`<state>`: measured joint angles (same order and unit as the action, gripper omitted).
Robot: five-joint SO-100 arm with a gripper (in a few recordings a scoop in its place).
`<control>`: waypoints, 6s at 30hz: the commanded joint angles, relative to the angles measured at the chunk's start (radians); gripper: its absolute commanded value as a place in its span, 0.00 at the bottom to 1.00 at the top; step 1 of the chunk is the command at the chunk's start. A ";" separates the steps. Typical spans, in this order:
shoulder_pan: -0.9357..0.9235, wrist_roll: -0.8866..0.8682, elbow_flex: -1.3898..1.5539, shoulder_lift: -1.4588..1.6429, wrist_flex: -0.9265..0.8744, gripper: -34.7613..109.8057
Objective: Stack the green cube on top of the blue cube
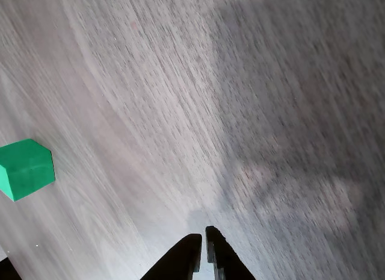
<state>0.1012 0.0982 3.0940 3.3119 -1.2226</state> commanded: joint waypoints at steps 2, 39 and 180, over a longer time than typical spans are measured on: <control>-0.005 -0.005 0.002 0.026 -0.014 0.24; 0.009 0.003 0.002 0.026 -0.014 0.24; -0.419 -0.040 -2.901 -2.663 -0.543 0.24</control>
<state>-0.3206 0.0476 0.2439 0.6473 -1.7595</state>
